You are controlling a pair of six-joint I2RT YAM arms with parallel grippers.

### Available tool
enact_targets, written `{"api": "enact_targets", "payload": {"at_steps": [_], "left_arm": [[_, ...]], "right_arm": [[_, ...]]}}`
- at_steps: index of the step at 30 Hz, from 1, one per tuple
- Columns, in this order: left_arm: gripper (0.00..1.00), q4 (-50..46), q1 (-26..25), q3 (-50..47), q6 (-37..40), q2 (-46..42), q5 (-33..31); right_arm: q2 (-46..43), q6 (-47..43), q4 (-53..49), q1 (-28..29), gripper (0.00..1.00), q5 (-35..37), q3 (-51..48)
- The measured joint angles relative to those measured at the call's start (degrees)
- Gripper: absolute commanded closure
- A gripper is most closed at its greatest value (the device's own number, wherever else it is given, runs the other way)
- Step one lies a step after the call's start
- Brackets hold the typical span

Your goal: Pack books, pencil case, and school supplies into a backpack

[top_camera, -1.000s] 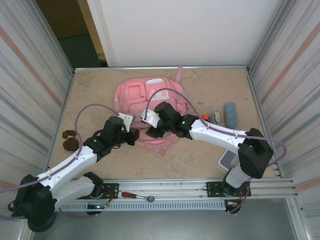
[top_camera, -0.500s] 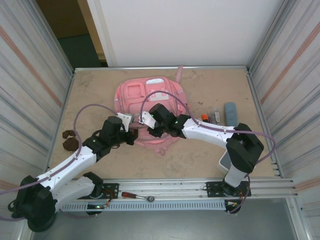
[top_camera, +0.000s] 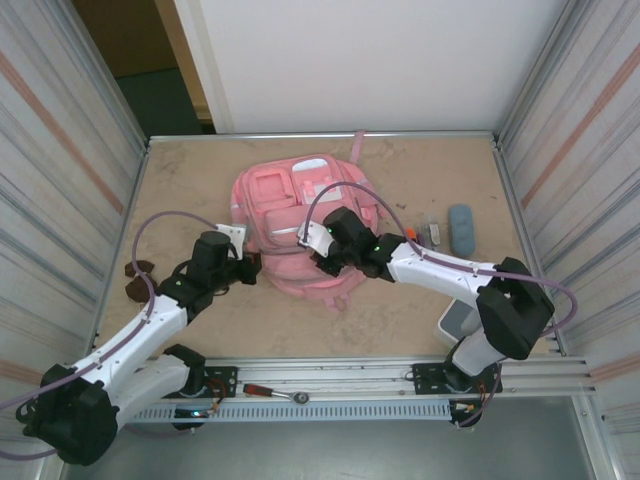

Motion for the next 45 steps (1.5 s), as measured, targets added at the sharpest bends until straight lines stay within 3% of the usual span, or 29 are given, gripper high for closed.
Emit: {"api": "enact_targets", "payload": {"at_steps": [13,24,32,40,45], "left_arm": [[1.00,0.92,-8.26,-1.81,-1.16,-3.72,2.75],[1.00,0.83,-9.40,-1.81,-1.73,-3.72,3.10],[1.00,-0.46,-9.40,-1.81,-1.73,-3.69,2.03],[1.00,-0.63,-7.21,-1.81,-1.73,-4.07,2.32],[1.00,-0.92,-3.50,-1.81,-1.68,-5.55,3.19]], "right_arm": [[-4.57,2.29,-4.96,-1.75,0.52,-2.60,-0.09],[-0.92,1.81,-4.57,4.68,0.49,-2.29,4.15],[3.67,0.42,-4.96,6.86,0.66,1.73,7.37],[3.10,-0.94,-2.49,7.87,0.99,4.37,5.40],[1.27,-1.18,0.72,7.91,1.00,5.57,2.69]]}}
